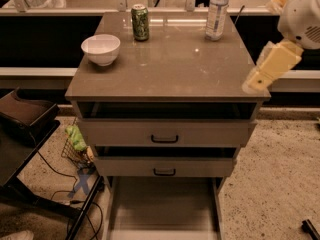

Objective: Place green can into bottom drawer

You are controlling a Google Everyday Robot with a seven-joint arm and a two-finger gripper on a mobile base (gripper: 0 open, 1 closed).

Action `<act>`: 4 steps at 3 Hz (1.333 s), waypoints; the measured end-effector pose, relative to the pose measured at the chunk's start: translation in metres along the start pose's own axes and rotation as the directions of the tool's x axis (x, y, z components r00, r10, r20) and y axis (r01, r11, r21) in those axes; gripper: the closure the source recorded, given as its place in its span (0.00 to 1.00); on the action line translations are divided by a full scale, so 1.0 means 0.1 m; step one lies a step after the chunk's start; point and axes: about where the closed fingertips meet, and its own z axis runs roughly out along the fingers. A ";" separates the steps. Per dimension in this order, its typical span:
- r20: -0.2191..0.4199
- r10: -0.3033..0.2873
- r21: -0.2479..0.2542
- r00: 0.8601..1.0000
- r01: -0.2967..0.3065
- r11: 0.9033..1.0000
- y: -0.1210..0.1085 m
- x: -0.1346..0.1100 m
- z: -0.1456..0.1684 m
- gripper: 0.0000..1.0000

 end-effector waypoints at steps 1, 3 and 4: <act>0.148 0.038 0.107 0.988 -0.055 0.993 -0.39 -0.21 0.13 0.00; 0.437 0.156 0.190 0.886 -0.260 0.947 -0.51 -0.77 0.65 0.00; 0.439 0.152 0.198 0.885 -0.260 0.945 -0.55 -0.78 0.60 0.00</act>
Offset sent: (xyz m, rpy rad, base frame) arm 0.1528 0.0283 0.0785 0.5635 -0.6039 -0.1722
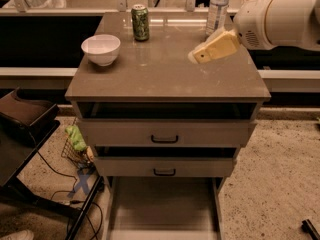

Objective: Place green can into bottom drawer

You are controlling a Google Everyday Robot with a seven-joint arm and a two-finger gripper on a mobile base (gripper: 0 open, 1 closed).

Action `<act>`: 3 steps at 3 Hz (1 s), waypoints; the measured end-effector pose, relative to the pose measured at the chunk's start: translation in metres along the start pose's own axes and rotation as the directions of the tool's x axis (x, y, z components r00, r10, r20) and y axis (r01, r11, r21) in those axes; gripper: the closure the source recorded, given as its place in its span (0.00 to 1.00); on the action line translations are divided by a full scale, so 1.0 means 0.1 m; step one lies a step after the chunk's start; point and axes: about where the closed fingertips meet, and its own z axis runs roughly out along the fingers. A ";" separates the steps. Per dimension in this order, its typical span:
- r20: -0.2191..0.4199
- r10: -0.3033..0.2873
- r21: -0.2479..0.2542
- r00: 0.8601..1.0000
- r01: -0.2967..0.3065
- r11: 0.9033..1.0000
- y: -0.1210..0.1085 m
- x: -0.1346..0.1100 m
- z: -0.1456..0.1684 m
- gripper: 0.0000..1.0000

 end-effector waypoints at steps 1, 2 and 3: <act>0.031 0.013 0.002 0.999 -0.013 1.000 0.02 -0.02 0.13 0.00; 0.124 0.055 0.007 0.991 -0.056 0.998 -0.07 -0.17 0.62 0.00; 0.207 0.105 0.033 0.973 -0.114 0.993 -0.38 -0.25 1.42 0.00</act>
Offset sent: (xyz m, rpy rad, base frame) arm 0.1651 0.0756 -0.0373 0.3319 -0.1283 0.0438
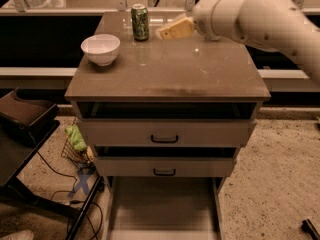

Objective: Place green can into bottom drawer

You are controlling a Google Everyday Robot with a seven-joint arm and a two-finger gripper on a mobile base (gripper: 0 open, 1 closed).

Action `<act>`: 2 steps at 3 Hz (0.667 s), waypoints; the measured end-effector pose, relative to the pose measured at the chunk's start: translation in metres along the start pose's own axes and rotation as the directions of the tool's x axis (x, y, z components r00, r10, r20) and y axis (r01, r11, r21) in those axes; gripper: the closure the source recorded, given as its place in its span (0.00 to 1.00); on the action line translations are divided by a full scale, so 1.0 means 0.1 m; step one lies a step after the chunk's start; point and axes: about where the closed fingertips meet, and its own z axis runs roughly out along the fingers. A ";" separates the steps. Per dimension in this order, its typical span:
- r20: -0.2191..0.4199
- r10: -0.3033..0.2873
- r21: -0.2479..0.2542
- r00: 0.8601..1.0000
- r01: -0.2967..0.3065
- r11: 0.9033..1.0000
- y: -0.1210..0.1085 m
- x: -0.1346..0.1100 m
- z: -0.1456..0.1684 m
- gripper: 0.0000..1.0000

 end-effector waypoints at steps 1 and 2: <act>0.021 0.026 0.037 0.999 -0.027 0.999 -0.18 0.10 0.67 0.00; -0.009 0.074 0.077 0.997 -0.073 0.994 -0.38 0.34 1.20 0.00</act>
Offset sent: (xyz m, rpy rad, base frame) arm 0.1893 0.0240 -0.0676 0.0823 0.0619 -0.1708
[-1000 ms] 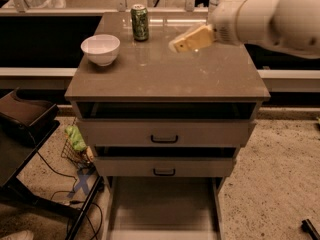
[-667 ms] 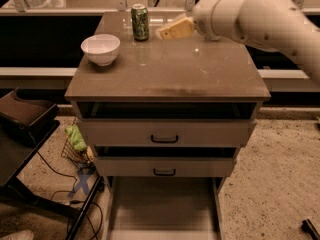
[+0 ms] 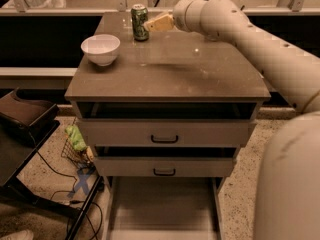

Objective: Place green can into bottom drawer

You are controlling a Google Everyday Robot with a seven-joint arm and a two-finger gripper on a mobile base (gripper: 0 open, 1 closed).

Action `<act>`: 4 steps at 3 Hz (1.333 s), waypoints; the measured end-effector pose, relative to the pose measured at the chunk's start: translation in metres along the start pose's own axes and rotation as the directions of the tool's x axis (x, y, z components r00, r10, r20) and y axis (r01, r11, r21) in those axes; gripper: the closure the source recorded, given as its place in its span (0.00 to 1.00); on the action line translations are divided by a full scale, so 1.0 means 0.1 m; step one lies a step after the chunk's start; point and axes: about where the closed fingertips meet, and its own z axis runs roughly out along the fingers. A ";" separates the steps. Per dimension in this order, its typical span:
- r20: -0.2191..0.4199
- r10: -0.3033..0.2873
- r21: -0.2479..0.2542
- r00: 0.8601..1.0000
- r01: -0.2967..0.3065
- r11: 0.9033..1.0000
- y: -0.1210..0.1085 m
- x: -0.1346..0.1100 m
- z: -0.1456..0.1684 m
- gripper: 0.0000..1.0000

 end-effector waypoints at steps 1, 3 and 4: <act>-0.007 0.092 -0.011 0.996 -0.092 0.996 -0.04 0.21 0.58 0.00; 0.013 0.149 -0.025 0.989 -0.149 0.989 -0.07 0.22 0.90 0.00; 0.023 0.160 -0.039 0.987 -0.159 0.986 -0.01 0.24 0.94 0.00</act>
Offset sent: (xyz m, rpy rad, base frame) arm 0.1116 0.0438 -0.0468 0.1889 0.1103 0.0118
